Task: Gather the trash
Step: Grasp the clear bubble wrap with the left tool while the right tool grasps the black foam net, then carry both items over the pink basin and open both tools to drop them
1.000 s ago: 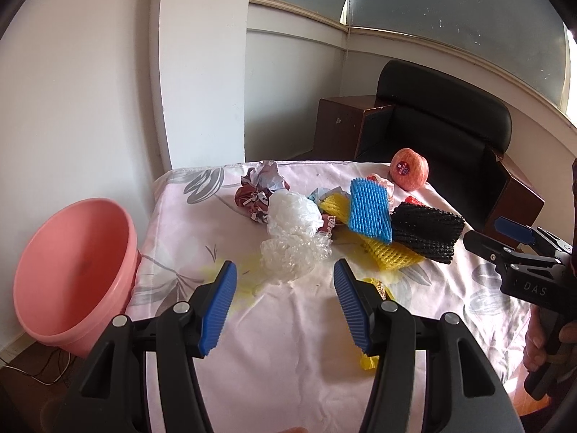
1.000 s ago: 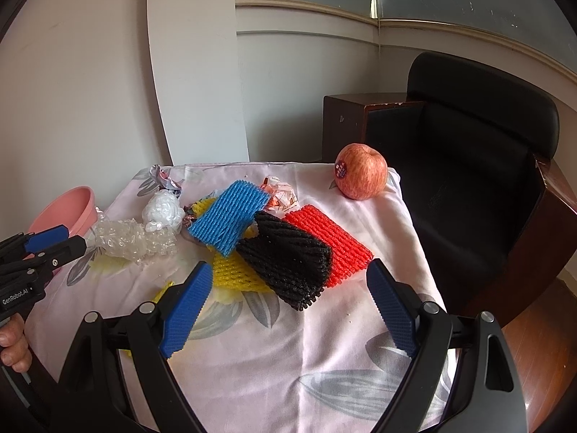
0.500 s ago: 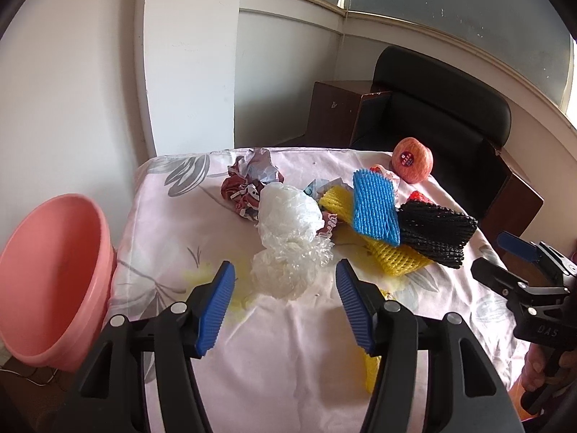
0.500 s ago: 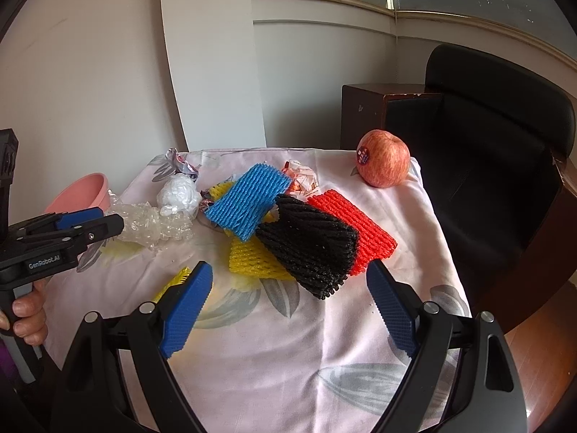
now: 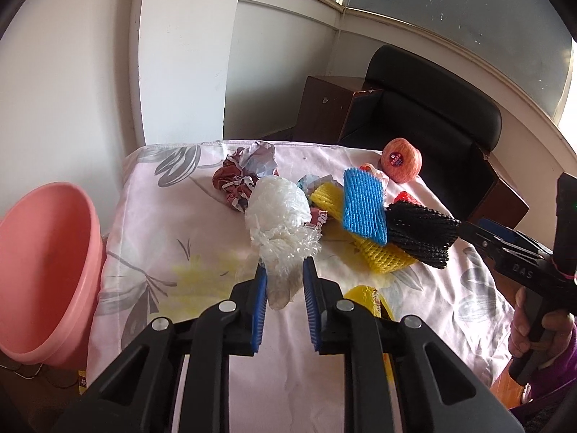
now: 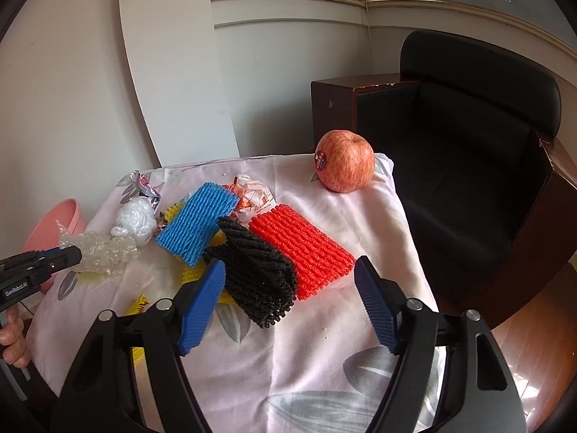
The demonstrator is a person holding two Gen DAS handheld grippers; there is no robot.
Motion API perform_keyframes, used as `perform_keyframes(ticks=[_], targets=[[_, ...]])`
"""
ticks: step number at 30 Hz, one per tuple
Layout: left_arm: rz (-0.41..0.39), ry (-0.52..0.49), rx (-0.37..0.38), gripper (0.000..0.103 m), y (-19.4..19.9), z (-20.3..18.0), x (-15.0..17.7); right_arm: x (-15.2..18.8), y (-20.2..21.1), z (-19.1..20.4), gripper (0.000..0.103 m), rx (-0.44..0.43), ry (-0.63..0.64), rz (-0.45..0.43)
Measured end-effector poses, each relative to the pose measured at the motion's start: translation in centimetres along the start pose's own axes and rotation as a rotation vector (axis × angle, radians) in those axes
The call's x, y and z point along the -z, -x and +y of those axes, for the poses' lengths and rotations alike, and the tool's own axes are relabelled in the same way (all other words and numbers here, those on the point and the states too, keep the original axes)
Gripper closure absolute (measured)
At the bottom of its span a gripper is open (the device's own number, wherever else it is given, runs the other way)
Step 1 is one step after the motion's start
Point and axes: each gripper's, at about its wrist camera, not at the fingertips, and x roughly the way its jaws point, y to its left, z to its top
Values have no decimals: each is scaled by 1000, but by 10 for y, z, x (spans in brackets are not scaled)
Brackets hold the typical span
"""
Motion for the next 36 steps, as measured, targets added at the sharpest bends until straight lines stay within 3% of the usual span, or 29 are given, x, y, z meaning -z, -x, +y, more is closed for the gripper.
perform_keyframes(ticks=[4, 8, 11, 16, 22, 29, 36], targets=[[-9, 13, 35, 85, 15, 2, -2, -4, -13, 0, 49, -10, 2, 30], [-23, 10, 56, 85, 26, 3, -3, -2, -23, 1, 83, -49, -13, 87], [-32, 16, 72, 85, 33, 4, -3, -1, -20, 4, 90, -65, -12, 98], [-71, 23, 81, 85, 47, 11, -5, -10, 5, 14, 90, -63, 10, 48], [-142, 32, 39, 85, 72, 25, -8, -32, 30, 33, 90, -103, 3, -28], [-218, 77, -84, 85, 106, 58, -6, -56, 30, 87, 90, -218, 70, -77], [-238, 182, -258, 85, 128, 107, 8, -69, 11, 180, 90, -363, 234, -66]])
